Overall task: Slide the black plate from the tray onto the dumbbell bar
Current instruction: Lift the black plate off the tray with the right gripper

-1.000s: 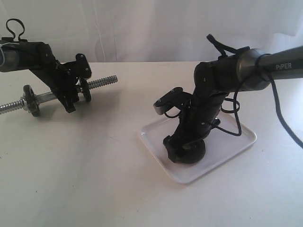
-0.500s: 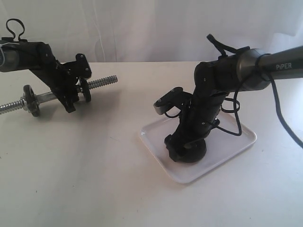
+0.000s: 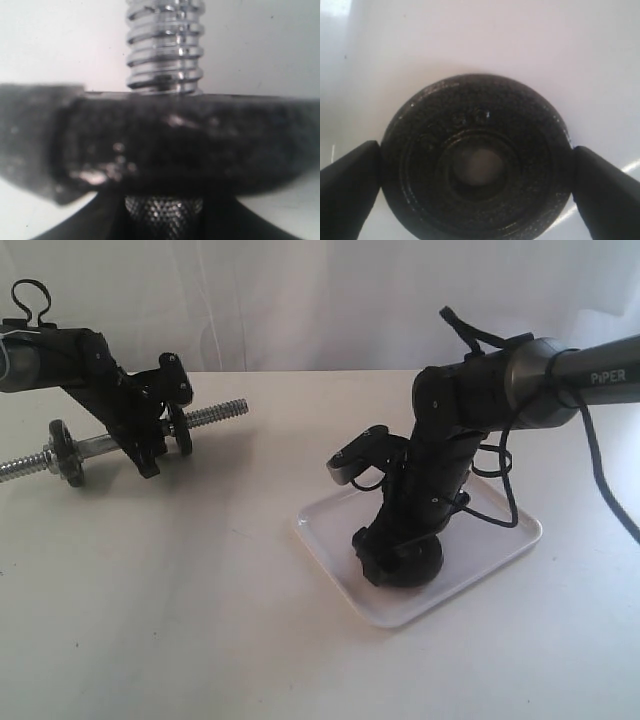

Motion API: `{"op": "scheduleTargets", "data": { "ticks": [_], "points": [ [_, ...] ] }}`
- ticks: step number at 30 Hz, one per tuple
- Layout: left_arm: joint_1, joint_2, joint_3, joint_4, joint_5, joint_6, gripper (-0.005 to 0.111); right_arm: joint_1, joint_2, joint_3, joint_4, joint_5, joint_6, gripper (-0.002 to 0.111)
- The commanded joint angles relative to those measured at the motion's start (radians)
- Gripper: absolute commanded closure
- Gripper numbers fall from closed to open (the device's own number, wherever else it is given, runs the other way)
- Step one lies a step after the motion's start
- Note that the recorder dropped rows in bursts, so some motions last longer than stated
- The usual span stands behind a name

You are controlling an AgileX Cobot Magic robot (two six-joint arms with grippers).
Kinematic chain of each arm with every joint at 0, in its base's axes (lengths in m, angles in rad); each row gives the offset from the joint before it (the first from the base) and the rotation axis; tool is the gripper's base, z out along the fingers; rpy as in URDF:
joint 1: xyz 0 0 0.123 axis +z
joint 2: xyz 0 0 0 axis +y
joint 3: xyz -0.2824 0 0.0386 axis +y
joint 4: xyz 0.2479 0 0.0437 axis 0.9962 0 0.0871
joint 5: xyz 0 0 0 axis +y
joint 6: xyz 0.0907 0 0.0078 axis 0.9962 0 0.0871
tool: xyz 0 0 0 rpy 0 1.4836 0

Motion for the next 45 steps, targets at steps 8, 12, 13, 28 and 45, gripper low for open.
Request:
{"op": "scheduleTargets", "data": {
  "ticks": [8,12,13,28,45],
  "points": [
    [0.002,0.026,0.006,-0.064,0.015,-0.012,0.107,-0.029,-0.054,0.0,0.096,0.019,-0.096,0.108],
    [0.002,0.026,0.006,-0.064,0.015,-0.012,0.107,-0.083,-0.086,0.0,0.259,0.021,-0.215,0.108],
    [0.002,0.026,0.006,-0.064,0.015,-0.012,0.107,-0.099,-0.092,0.0,0.289,0.019,-0.235,0.108],
    [0.002,0.026,0.006,-0.064,0.003,-0.012,0.107,-0.312,-0.108,0.0,0.796,0.046,-0.594,0.108],
    [0.002,0.026,0.006,-0.1,-0.008,-0.005,0.107,-0.33,0.088,-0.294,1.021,0.155,-0.669,0.108]
  ]
}}
